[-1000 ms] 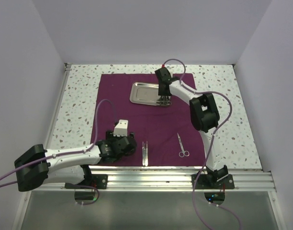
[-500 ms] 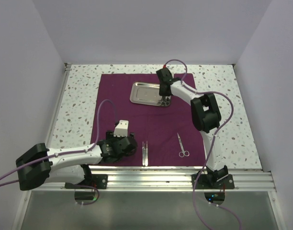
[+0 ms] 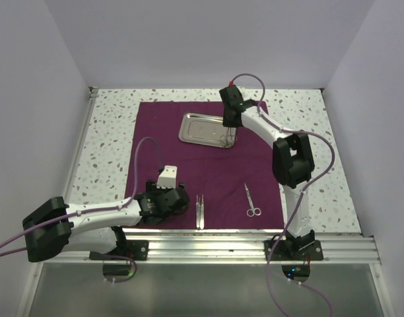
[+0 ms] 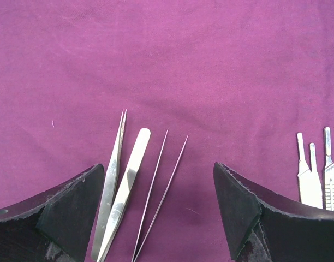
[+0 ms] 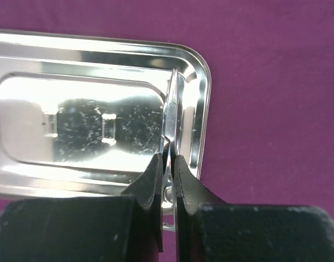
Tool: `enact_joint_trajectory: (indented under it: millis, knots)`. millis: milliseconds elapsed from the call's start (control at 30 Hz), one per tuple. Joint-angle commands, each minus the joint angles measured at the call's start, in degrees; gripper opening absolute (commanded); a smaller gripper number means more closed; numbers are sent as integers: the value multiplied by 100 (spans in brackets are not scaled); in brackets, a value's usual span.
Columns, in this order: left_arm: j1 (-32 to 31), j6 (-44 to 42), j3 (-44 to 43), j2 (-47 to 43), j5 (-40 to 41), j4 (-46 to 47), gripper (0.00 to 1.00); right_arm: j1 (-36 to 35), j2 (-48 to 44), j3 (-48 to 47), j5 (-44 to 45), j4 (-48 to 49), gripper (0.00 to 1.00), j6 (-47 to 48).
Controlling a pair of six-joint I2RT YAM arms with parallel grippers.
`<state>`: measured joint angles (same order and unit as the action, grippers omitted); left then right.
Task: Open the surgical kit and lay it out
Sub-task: Place the medical item in the surgical kit.
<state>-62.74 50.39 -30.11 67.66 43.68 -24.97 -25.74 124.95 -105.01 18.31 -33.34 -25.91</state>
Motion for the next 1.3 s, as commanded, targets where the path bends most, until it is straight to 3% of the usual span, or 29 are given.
enact_joint_trajectory:
  millis: [0,133,267,467,633,867,933,967,1033,1267]
  knots:
    - [16,138,-188,28,220,10,85,25,-725,68,-108,-85,0,7]
    - [16,146,-188,28,211,1,85,25,-1489,919,-64,29,0,-115]
    - [16,146,-189,28,202,-8,85,16,-2499,2857,-151,634,0,-388]
    - [16,111,-188,19,167,27,85,-352,-3642,4679,-240,768,0,-740]
    - [8,120,-171,2,141,27,84,-826,-4538,5639,-152,636,0,-1100]
    - [16,120,-162,-33,149,27,85,-1074,-5119,6581,-388,548,1,-1461]
    - [16,120,-171,-33,158,27,84,-1100,-5217,6642,-406,469,36,-1513]
    - [16,129,-162,-33,158,36,85,-1109,-5313,6651,-415,417,68,-1513]
    - [16,129,-171,-33,167,27,84,-1100,-5366,6521,-275,268,98,-1496]
    - [16,138,-171,-33,167,1,84,-1109,-4797,5019,24,152,98,-1145]
